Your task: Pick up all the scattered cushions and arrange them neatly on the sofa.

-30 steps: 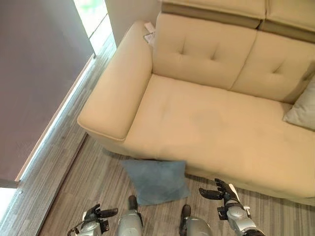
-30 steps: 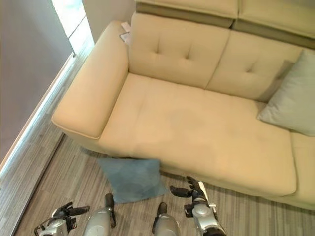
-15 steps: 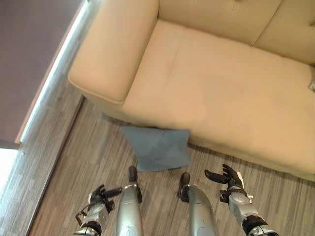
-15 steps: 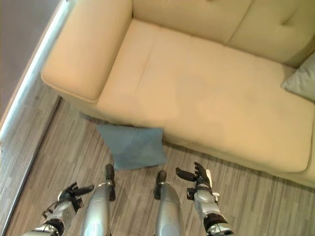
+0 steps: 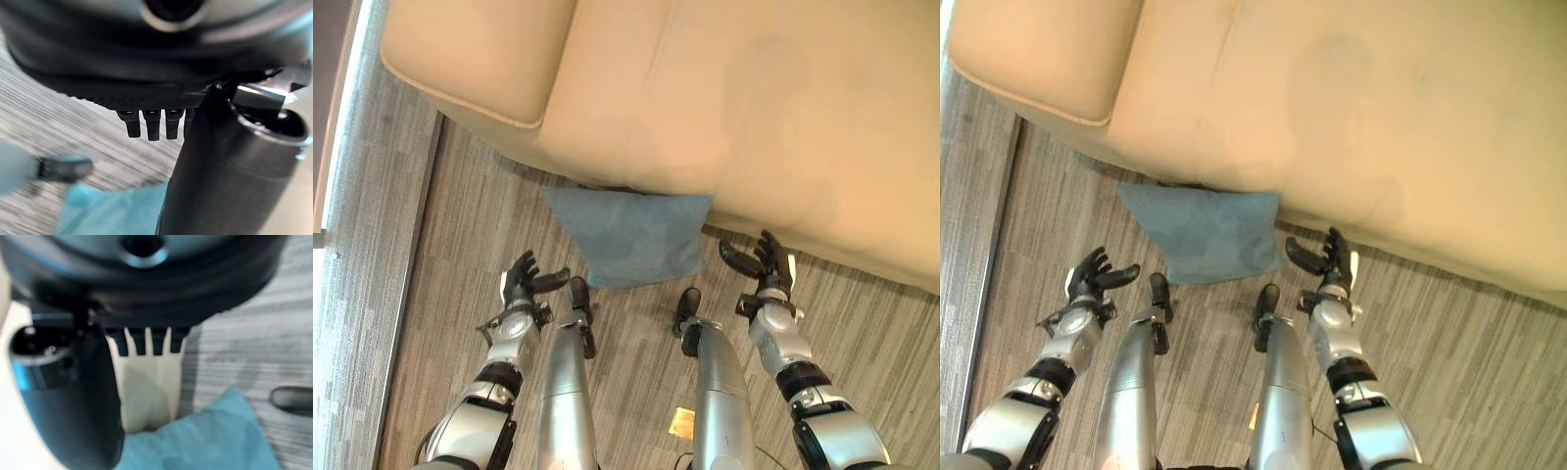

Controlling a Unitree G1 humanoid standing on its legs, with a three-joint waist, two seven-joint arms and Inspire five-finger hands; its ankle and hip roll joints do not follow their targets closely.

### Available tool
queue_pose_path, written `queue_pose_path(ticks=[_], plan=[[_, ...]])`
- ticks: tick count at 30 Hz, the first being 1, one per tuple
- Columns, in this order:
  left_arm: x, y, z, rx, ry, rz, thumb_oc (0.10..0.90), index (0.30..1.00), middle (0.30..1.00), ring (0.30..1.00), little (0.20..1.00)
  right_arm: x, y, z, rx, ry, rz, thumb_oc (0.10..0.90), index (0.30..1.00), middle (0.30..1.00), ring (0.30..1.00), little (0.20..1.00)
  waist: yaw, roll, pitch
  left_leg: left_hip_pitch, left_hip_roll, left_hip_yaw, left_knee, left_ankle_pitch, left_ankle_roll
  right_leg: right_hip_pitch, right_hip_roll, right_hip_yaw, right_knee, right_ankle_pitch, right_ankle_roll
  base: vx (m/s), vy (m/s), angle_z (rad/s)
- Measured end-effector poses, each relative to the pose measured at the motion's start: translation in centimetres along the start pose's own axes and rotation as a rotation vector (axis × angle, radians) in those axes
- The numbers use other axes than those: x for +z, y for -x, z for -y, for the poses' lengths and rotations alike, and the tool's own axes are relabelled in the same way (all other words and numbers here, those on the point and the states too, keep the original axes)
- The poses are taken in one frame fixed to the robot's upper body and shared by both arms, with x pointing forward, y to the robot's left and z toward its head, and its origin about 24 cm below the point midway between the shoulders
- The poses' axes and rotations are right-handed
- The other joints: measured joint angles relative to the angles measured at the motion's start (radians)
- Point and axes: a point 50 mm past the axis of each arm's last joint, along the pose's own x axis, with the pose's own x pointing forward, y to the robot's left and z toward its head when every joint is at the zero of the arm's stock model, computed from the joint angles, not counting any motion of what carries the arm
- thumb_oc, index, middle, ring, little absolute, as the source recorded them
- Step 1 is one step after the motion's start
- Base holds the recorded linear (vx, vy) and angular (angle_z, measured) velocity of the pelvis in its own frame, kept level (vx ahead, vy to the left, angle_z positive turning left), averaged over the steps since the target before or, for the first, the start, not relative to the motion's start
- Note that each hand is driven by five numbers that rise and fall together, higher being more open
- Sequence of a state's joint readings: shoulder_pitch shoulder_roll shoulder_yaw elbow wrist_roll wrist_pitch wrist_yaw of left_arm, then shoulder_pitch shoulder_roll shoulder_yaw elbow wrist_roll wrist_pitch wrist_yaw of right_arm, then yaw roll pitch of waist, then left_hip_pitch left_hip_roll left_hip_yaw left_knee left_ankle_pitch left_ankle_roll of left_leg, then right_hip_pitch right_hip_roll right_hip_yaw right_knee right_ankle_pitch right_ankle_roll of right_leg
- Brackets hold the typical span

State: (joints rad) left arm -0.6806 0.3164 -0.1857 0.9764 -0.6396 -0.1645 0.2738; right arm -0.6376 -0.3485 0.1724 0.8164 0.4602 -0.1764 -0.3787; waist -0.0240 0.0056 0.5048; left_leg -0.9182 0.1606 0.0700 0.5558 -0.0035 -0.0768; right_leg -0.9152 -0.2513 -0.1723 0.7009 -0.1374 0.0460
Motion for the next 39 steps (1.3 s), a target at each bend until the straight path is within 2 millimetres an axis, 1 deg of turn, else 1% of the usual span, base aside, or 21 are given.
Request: queue_pose_path(ticks=[3, 4, 5, 6, 7, 8, 9, 11, 12, 15, 17, 18, 20, 21, 22, 23, 27, 29, 32, 34, 39], plan=[[3.8, -1.0, 1.8, -0.033, 0.032, 0.087, 0.800, 0.900, 0.900, 0.900, 0.900, 3.6, -1.1, -1.8, 0.032, -0.004, 0.093, 0.800, 0.900, 0.900, 0.900, 0.900, -0.007, 0.000, 0.000, -0.112, 0.002, 0.003, 0.061, -0.012, 0.012, -0.115, -0.008, 0.019, 0.048, 0.001, -0.003, 0.04, 0.024, -0.07], [4.8, -1.2, 2.1, -0.039, 0.047, 0.109, 0.800, 0.900, 0.900, 0.900, 0.900, 4.5, -1.3, -2.0, 0.026, -0.022, 0.125, 0.800, 0.900, 0.900, 0.900, 0.900, -0.020, 0.000, 0.000, -0.143, 0.001, 0.003, 0.076, -0.012, 0.013, -0.145, -0.008, 0.022, 0.062, 0.002, -0.003, 0.05, -0.002, -0.04], [5.6, -1.3, 2.6, -0.049, 0.067, 0.123, 0.800, 0.900, 0.900, 0.900, 0.900, 4.6, -1.3, -1.7, 0.018, -0.023, 0.141, 0.800, 0.900, 0.900, 0.900, 0.900, -0.028, -0.001, 0.000, -0.173, 0.002, 0.003, 0.102, -0.013, 0.014, -0.170, -0.012, 0.028, 0.078, 0.002, -0.003, 0.05, 0.005, -0.01], [6.0, -1.3, 3.0, -0.059, 0.078, 0.129, 0.800, 0.900, 0.900, 0.900, 0.900, 4.7, -1.3, -1.4, 0.016, -0.012, 0.152, 0.800, 0.900, 0.900, 0.900, 0.900, -0.037, -0.002, 0.001, -0.190, 0.001, 0.005, 0.119, -0.019, 0.016, -0.188, -0.012, 0.035, 0.090, 0.001, -0.003, 0.04, 0.004, -0.04], [6.1, -1.4, 3.3, -0.070, 0.072, 0.130, 0.800, 0.900, 0.900, 0.900, 0.900, 5.0, -1.5, -1.2, 0.023, 0.009, 0.164, 0.800, 0.900, 0.900, 0.900, 0.900, -0.044, -0.002, 0.001, -0.203, -0.001, 0.011, 0.131, -0.030, 0.028, -0.206, -0.014, 0.044, 0.099, 0.000, -0.004, 0.05, 0.020, -0.11], [6.3, -1.3, 3.7, -0.082, 0.060, 0.133, 0.800, 0.900, 0.900, 0.900, 0.900, 5.5, -1.7, -1.1, 0.036, 0.043, 0.172, 0.800, 0.900, 0.900, 0.900, 0.900, -0.043, -0.002, 0.001, -0.214, 0.002, 0.018, 0.137, -0.034, 0.029, -0.220, -0.013, 0.052, 0.102, -0.004, -0.010, 0.03, 0.017, -0.13], [6.4, -1.3, 3.9, -0.087, 0.063, 0.136, 0.800, 0.900, 0.900, 0.900, 0.900, 5.6, -1.7, -1.5, 0.055, 0.051, 0.175, 0.800, 0.900, 0.900, 0.900, 0.900, -0.043, -0.002, 0.001, -0.221, 0.004, 0.022, 0.138, -0.034, 0.029, -0.231, -0.014, 0.057, 0.103, -0.003, -0.011, 0.05, 0.023, -0.14], [6.8, -1.4, 4.3, -0.088, 0.112, 0.126, 0.800, 0.900, 0.900, 0.900, 0.900, 6.6, -1.7, -3.2, 0.113, 0.088, 0.199, 0.800, 0.900, 0.900, 0.900, 0.900, -0.043, -0.002, 0.000, -0.248, 0.004, 0.026, 0.142, -0.034, 0.029, -0.270, -0.012, 0.068, 0.109, -0.002, -0.011, 0.04, 0.006, -0.09], [6.9, -1.5, 4.4, -0.087, 0.122, 0.124, 0.800, 0.900, 0.900, 0.900, 0.900, 7.0, -1.6, -3.6, 0.125, 0.089, 0.211, 0.800, 0.900, 0.900, 0.900, 0.900, -0.042, -0.002, 0.000, -0.260, 0.005, 0.026, 0.145, -0.034, 0.029, -0.284, -0.011, 0.069, 0.114, 0.000, -0.012, 0.04, 0.008, -0.05], [7.5, -1.5, 4.8, -0.100, 0.164, 0.128, 0.800, 0.900, 0.900, 0.900, 0.900, 7.0, -1.1, -5.3, 0.182, 0.070, 0.211, 0.800, 0.900, 0.900, 0.900, 0.900, -0.038, 0.001, -0.001, -0.307, 0.012, 0.026, 0.171, -0.034, 0.028, -0.336, -0.009, 0.074, 0.138, -0.001, -0.016, 0.04, 0.020, -0.04], [8.2, -1.5, 5.6, -0.117, 0.190, 0.138, 0.800, 0.900, 0.900, 0.900, 0.900, 7.2, -0.9, -6.1, 0.249, 0.065, 0.213, 0.800, 0.900, 0.900, 0.900, 0.900, -0.022, 0.004, -0.003, -0.336, 0.016, 0.030, 0.179, -0.034, 0.028, -0.371, -0.001, 0.086, 0.147, 0.001, -0.018, 0.03, 0.018, -0.06], [8.3, -1.3, 6.2, -0.134, 0.201, 0.136, 0.800, 0.900, 0.900, 0.900, 0.900, 7.1, -0.5, -7.0, 0.289, 0.052, 0.206, 0.800, 0.900, 0.900, 0.900, 0.900, -0.012, 0.004, -0.003, -0.350, 0.015, 0.032, 0.184, -0.034, 0.028, -0.388, 0.000, 0.091, 0.156, 0.004, -0.023, 0.00, 0.000, 0.00], [8.7, -1.3, 6.6, -0.141, 0.230, 0.135, 0.800, 0.900, 0.900, 0.900, 0.900, 6.9, 0.1, -8.4, 0.334, 0.027, 0.196, 0.800, 0.900, 0.900, 0.900, 0.900, -0.004, 0.005, -0.003, -0.366, 0.016, 0.030, 0.192, -0.035, 0.027, -0.404, 0.002, 0.091, 0.165, 0.003, -0.024, 0.00, 0.000, 0.00], [8.8, -1.3, 6.9, -0.146, 0.247, 0.129, 0.627, 0.641, 0.641, 0.641, 0.641, 6.8, 0.3, -8.8, 0.345, 0.026, 0.193, 0.800, 0.900, 0.900, 0.900, 0.900, -0.001, 0.005, -0.003, -0.368, 0.015, 0.031, 0.194, -0.035, 0.027, -0.406, 0.001, 0.091, 0.168, 0.001, -0.023, 0.00, 0.010, 0.03], [8.9, -1.3, 7.1, -0.147, 0.251, 0.126, 0.500, 0.451, 0.451, 0.451, 0.451, 6.9, 0.3, -9.0, 0.352, 0.041, 0.195, 0.800, 0.900, 0.900, 0.900, 0.900, 0.004, 0.005, -0.004, -0.369, 0.014, 0.031, 0.194, -0.036, 0.027, -0.407, 0.001, 0.091, 0.166, 0.001, -0.023, 0.00, 0.000, 0.00], [8.9, -1.3, 7.0, -0.147, 0.259, 0.124, 0.400, 0.300, 0.300, 0.300, 0.300, 7.3, 0.2, -9.1, 0.356, 0.056, 0.204, 0.800, 0.900, 0.900, 0.900, 0.900, 0.006, 0.005, -0.004, -0.374, 0.014, 0.030, 0.196, -0.036, 0.027, -0.409, 0.000, 0.091, 0.165, 0.000, -0.021, 0.00, 0.000, 0.00], [9.7, -1.5, 6.7, -0.144, 0.275, 0.128, 0.400, 0.300, 0.300, 0.300, 0.300, 9.3, -0.6, -8.6, 0.340, 0.096, 0.237, 0.800, 0.900, 0.900, 0.900, 0.900, 0.006, 0.005, -0.005, -0.395, 0.011, 0.031, 0.194, -0.035, 0.029, -0.427, -0.002, 0.091, 0.158, 0.004, -0.019, 0.00, 0.000, 0.00], [10.3, -1.6, 6.5, -0.141, 0.294, 0.129, 0.400, 0.300, 0.300, 0.300, 0.300, 10.2, -0.9, -8.8, 0.340, 0.118, 0.249, 0.400, 0.300, 0.300, 0.300, 0.300, 0.006, 0.005, -0.005, -0.404, 0.009, 0.030, 0.186, -0.032, 0.030, -0.436, -0.004, 0.090, 0.153, 0.011, -0.012, 0.00, 0.000, 0.00], [10.7, -1.6, 6.5, -0.146, 0.314, 0.135, 0.400, 0.300, 0.300, 0.300, 0.300, 10.8, -1.3, -8.8, 0.329, 0.147, 0.254, 0.400, 0.300, 0.300, 0.300, 0.300, 0.004, 0.004, -0.010, -0.417, 0.006, 0.030, 0.180, -0.027, 0.028, -0.447, -0.013, 0.085, 0.152, 0.011, -0.011, -0.01, 0.017, 0.05], [11.1, -1.4, 7.2, -0.177, 0.313, 0.144, 0.400, 0.300, 0.300, 0.300, 0.300, 11.5, -1.6, -8.2, 0.311, 0.164, 0.269, 0.400, 0.300, 0.300, 0.300, 0.300, 0.005, 0.005, -0.011, -0.427, -0.003, 0.028, 0.167, -0.020, 0.030, -0.459, -0.016, 0.083, 0.149, 0.011, -0.011, 0.00, 0.015, 0.09], [11.4, -1.0, 8.2, -0.211, 0.327, 0.153, 0.400, 0.300, 0.300, 0.300, 0.300, 11.6, -1.7, -8.2, 0.292, 0.220, 0.283, 0.400, 0.300, 0.300, 0.300, 0.300, 0.009, 0.005, -0.011, -0.426, -0.004, 0.016, 0.148, -0.004, 0.020, -0.445, -0.020, 0.064, 0.134, 0.017, -0.012, 0.00, 0.002, 0.02]])
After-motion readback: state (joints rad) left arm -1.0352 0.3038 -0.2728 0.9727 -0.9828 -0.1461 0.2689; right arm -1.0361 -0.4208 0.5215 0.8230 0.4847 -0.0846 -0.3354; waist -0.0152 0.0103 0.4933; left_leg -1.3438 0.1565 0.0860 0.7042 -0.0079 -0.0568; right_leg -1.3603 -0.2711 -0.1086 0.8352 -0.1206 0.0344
